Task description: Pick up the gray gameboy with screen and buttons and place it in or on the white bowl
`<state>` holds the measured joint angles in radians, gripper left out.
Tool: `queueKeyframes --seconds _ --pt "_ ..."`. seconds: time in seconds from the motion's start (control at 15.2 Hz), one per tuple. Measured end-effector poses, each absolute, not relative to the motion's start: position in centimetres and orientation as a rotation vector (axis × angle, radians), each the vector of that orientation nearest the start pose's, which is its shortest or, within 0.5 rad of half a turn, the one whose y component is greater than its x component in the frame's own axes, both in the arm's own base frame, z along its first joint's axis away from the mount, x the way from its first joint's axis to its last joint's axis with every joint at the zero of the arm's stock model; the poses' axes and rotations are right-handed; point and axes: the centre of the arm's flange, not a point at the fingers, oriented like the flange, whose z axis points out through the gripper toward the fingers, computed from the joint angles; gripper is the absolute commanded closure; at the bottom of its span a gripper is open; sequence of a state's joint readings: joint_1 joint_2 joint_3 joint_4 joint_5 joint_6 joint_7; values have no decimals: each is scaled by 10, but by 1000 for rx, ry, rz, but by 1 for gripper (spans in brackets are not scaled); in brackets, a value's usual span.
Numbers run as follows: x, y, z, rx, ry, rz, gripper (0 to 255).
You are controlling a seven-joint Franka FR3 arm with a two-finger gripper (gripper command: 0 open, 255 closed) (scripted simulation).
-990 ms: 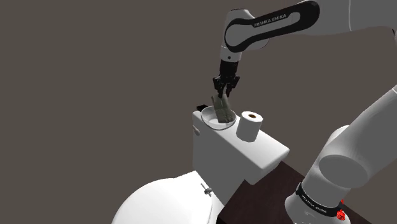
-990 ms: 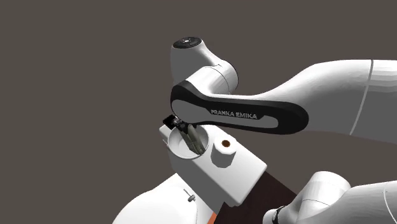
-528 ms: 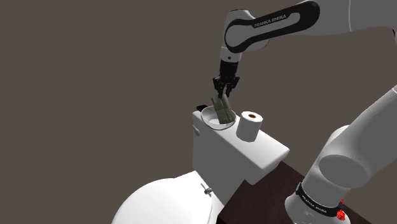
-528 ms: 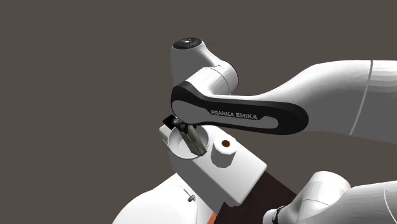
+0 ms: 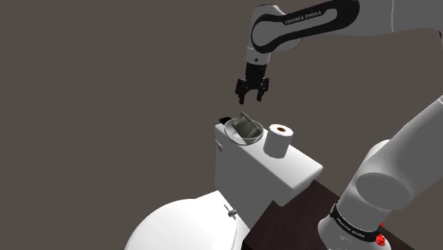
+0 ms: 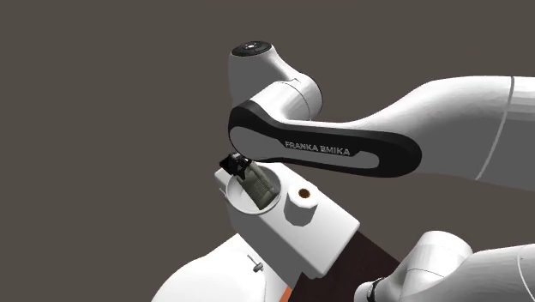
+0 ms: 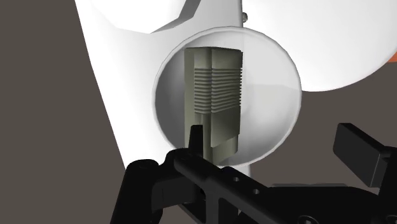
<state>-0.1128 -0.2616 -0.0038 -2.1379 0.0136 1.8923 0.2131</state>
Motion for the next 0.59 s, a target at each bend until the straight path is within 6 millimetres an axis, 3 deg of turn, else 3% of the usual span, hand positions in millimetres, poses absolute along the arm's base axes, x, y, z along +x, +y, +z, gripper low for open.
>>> queueKeyframes --seconds 0.2,0.59 --pt "474 -54 544 -3083 519 -24 0" --pt "474 -55 550 -3083 519 -22 0"
